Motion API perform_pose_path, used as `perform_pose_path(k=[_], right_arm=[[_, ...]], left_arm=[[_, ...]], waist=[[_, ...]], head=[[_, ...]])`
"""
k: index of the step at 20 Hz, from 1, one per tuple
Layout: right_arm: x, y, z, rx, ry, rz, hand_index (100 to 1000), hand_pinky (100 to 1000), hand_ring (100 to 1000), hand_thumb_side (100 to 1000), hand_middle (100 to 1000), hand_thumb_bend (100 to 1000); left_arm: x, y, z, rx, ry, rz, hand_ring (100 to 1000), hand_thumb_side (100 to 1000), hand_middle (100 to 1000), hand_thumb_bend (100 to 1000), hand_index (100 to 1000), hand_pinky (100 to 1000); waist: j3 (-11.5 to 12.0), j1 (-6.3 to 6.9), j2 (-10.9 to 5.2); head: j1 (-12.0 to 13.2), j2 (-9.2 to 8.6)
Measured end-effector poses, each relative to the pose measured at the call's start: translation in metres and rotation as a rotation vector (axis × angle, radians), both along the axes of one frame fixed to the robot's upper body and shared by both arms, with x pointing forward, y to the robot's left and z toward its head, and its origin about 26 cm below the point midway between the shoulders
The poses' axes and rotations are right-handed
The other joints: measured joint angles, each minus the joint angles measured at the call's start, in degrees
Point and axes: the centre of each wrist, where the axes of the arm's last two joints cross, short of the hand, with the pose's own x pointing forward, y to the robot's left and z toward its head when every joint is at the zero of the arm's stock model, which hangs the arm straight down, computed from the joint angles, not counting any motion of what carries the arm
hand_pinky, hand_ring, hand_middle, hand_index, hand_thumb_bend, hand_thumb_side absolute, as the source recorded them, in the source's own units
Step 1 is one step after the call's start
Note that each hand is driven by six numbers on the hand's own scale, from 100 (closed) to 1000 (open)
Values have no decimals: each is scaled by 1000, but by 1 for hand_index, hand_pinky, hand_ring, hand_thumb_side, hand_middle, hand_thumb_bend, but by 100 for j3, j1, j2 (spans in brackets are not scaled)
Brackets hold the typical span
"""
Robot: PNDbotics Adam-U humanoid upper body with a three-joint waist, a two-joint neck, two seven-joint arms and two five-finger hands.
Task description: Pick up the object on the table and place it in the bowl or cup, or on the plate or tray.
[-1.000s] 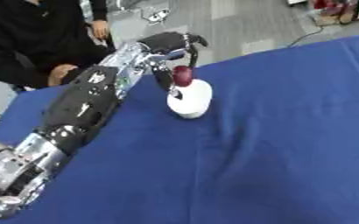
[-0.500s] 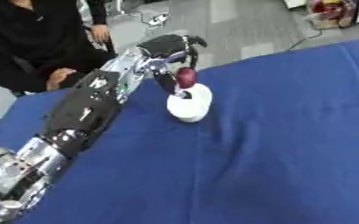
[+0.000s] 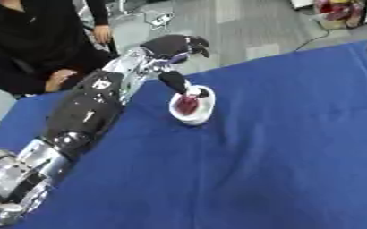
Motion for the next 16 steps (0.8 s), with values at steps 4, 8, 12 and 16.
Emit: perform_pose_path(k=[4,8,12,16], right_arm=[[1,-6,0,-12,-2,-30,690,379,502,1000,583,100],[3,-15,-8,-28,18,-77,690,376,501,1000,583,100],[4,-23,-14,-44,36,-116,691,373,501,1000,583,100],[5,-30,-20,-57,58,-153,692,369,500,1000,582,100]], left_arm=[[-12,12,15,-122,-95,-53,618,638,750,268,768,593],[-25,28,16,-236,-126,-87,582,630,708,225,750,521],[-43,43,-1,-357,-125,-120,556,699,677,105,745,487],[-81,45,-41,-597,-121,-183,535,669,654,100,749,460]], waist=[[230,0,-4],[490,0,-165],[656,0,-266],[810,-1,-401]], head=[[-21,-13],[20,-26],[64,1],[67,15]])
